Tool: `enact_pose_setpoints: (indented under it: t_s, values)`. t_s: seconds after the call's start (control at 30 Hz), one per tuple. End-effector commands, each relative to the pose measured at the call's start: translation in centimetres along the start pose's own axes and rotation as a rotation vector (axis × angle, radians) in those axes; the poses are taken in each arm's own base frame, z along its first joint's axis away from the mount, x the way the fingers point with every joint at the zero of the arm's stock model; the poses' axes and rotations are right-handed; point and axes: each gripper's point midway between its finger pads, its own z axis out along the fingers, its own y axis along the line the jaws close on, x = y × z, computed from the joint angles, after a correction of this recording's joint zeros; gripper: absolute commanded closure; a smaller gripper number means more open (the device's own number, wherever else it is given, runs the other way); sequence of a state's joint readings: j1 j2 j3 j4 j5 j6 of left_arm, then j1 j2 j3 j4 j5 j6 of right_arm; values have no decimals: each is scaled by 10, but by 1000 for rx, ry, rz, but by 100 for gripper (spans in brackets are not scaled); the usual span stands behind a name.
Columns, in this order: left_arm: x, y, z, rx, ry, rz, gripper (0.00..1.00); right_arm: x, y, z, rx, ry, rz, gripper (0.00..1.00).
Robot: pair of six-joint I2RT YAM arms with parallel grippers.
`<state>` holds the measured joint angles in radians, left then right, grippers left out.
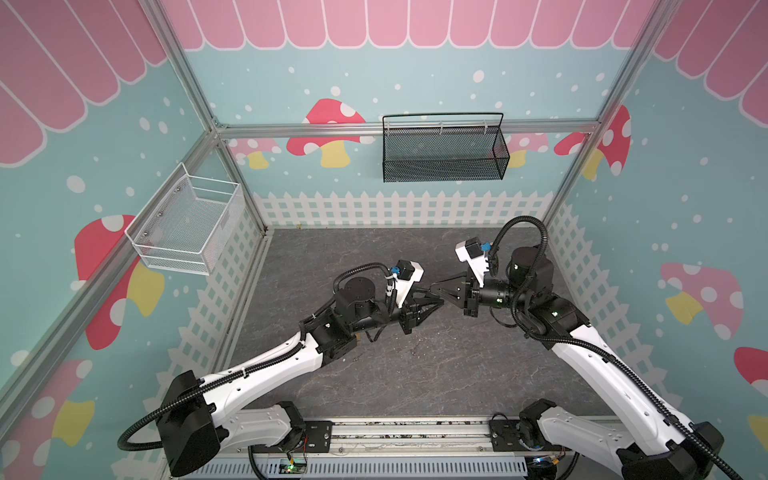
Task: Unlock with the key
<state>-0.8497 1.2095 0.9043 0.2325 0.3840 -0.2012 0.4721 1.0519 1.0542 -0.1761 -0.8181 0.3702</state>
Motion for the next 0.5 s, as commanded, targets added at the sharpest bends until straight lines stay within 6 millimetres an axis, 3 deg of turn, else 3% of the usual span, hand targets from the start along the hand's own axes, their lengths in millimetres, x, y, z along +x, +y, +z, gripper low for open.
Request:
enact_pose_setpoints:
  t_s: [0.0, 0.07, 0.1, 0.3, 0.47]
  values:
    - [-18, -1, -7, -20, -50, 28, 59, -7, -10, -5, 80, -27, 17, 100]
    - [-16, 7, -10, -72, -49, 35, 37, -9, -17, -5, 123, -31, 48, 100]
    - [-16, 11, -12, -100, -48, 37, 31, -10, -19, -5, 133, -32, 64, 100]
    - [-15, 35, -23, -296, -30, 71, 19, -11, -38, -7, 240, -41, 159, 100]
    - [-6, 34, -7, -408, 69, 186, 19, -15, -46, -6, 280, -48, 231, 100]
